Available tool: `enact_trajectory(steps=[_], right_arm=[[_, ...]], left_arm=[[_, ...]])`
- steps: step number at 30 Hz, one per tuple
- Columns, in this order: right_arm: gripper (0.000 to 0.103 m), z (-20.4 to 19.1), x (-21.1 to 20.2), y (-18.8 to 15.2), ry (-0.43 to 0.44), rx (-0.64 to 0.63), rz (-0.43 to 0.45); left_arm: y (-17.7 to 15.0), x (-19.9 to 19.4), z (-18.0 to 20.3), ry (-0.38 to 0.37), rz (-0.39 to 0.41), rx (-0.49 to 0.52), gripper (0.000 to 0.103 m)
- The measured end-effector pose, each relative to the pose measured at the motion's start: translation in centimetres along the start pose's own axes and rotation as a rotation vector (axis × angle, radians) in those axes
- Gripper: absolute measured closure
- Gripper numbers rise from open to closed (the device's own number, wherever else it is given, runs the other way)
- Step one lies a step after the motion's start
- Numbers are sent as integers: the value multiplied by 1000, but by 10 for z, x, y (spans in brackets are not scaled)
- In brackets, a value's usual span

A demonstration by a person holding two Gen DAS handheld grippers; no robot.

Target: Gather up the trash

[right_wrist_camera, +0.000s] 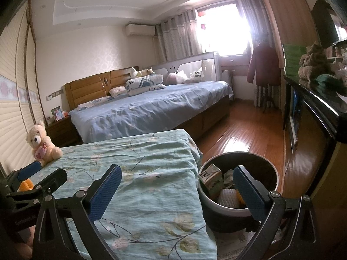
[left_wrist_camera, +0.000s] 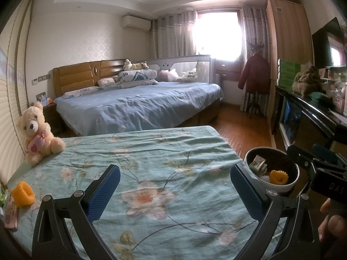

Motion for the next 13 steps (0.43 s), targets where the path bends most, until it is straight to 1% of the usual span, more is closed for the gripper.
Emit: enact_trajectory(steps=[13], right_arm=[[0,-12,0,-11,0,4,-29]], left_arm=[[1,5,-12,-8,-25,-7,1]])
Point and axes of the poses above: each gripper's, at about its wrist camera, not at the fingertips, and x roughly the way its jaws point, z to its right, y to its top, the point moved 9 cm from there along x, roughly the way its jaws point, and after that the axes turned 10 degrees about -y, right-handed, at the moved point
